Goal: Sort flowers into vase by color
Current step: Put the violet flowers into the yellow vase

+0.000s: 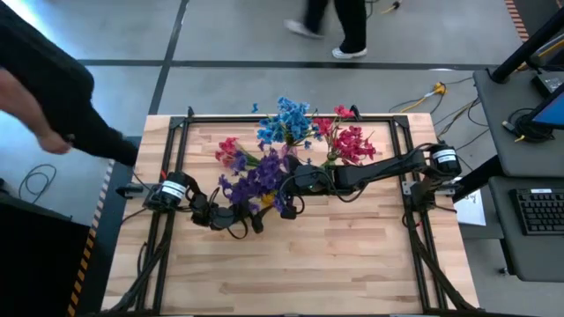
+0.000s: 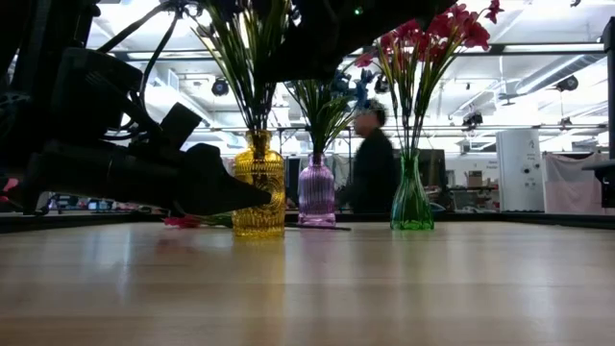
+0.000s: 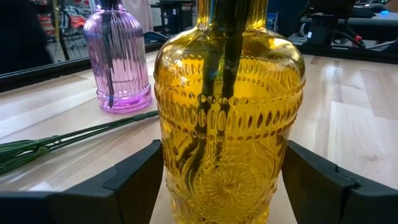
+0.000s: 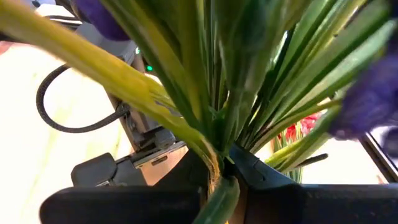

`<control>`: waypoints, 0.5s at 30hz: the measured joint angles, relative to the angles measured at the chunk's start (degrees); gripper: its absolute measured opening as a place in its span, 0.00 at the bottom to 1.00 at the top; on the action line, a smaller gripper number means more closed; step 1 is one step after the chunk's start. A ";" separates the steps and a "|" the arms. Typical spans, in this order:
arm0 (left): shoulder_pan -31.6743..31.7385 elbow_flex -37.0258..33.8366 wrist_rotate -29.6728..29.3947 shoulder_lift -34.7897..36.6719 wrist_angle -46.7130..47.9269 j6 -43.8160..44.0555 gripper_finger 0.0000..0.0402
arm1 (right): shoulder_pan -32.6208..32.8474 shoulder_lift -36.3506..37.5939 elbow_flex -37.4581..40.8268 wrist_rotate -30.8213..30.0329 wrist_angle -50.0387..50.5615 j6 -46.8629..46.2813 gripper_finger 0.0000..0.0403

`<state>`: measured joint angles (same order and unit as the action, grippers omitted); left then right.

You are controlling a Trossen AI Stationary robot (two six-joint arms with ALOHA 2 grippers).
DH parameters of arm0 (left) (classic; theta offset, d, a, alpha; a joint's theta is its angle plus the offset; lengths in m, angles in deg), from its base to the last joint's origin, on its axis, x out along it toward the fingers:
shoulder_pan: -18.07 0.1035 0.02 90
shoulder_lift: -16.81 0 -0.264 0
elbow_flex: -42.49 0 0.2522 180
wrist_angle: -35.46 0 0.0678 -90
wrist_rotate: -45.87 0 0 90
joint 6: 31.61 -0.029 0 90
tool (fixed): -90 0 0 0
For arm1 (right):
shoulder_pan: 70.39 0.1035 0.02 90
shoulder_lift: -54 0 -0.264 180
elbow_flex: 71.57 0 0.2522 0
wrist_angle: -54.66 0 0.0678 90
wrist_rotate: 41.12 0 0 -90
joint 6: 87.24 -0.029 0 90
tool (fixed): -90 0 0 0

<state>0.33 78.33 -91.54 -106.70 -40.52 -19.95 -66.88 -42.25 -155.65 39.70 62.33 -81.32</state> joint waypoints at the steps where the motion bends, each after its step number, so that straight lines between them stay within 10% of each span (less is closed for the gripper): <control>1: 0.00 0.00 0.06 0.00 0.00 0.00 0.69 | 0.00 0.00 0.00 0.02 -0.02 -0.01 0.03; 15: 0.00 -0.17 -0.72 0.00 -0.07 1.71 0.69 | 0.09 0.28 0.09 0.02 0.25 0.69 0.04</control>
<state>0.33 78.17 -92.27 -106.70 -40.59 -18.24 -66.79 -41.97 -155.57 39.71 62.58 -80.63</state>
